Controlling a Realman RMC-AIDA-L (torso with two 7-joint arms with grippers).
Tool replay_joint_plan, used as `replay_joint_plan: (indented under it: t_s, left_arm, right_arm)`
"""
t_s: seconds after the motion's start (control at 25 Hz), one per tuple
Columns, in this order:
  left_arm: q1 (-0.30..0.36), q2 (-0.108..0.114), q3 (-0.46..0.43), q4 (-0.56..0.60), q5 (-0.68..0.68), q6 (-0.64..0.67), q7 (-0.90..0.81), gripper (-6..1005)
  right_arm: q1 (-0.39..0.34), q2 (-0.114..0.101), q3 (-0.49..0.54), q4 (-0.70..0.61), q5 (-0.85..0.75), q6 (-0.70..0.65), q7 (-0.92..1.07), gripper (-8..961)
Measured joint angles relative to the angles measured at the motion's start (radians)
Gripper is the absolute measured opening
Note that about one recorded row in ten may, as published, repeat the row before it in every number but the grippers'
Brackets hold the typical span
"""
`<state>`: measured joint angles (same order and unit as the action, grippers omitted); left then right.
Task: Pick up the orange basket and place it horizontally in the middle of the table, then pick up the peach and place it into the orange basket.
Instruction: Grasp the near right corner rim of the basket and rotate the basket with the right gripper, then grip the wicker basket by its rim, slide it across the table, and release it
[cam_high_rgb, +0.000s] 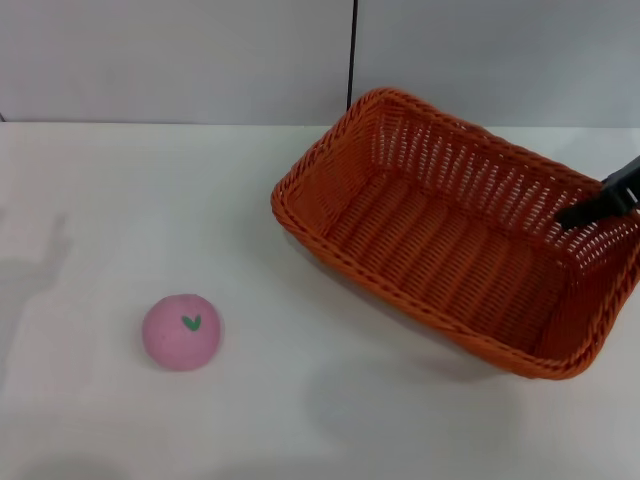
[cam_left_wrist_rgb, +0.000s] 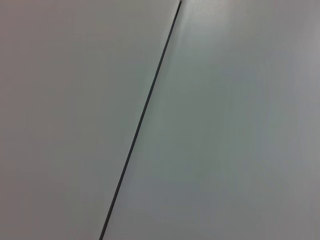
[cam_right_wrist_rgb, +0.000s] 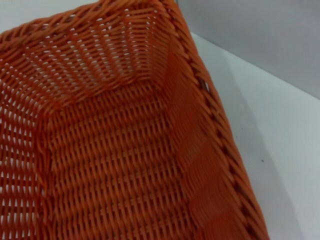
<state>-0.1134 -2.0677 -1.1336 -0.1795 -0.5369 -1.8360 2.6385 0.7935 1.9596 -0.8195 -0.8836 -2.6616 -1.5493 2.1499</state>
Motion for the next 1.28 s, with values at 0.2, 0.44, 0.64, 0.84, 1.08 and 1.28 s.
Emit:
replay_joint_plan:
  t_s: [0.2, 0.44, 0.64, 0.84, 1.08, 1.28]
  left_arm:
    - [0.001, 0.0, 0.001, 0.002, 0.002, 0.0, 0.0, 810]
    - [0.003, 0.0, 0.002, 0.009, 0.002, -0.001, 0.0, 811]
    - [0.009, 0.0, 0.001, 0.009, 0.002, -0.002, 0.0, 811]
    - [0.012, 0.0, 0.001, 0.009, 0.002, -0.002, 0.0, 811]
    - [0.012, 0.0, 0.001, 0.009, 0.001, -0.001, 0.0, 811]
    - [0.012, 0.0, 0.001, 0.01, 0.0, -0.001, 0.0, 811]
  right_arm:
    - [-0.005, 0.003, -0.001, 0.0, 0.0, -0.001, -0.004, 425]
    - [-0.027, 0.012, 0.009, -0.05, 0.041, -0.04, -0.03, 187]
    - [-0.089, 0.011, 0.012, -0.183, 0.209, -0.105, -0.045, 176]
    - [-0.158, 0.0, 0.013, -0.317, 0.42, -0.161, -0.07, 165]
    - [-0.19, -0.001, 0.03, -0.386, 0.547, -0.207, -0.184, 162]
    - [-0.181, -0.004, 0.036, -0.392, 0.573, -0.257, -0.263, 162]
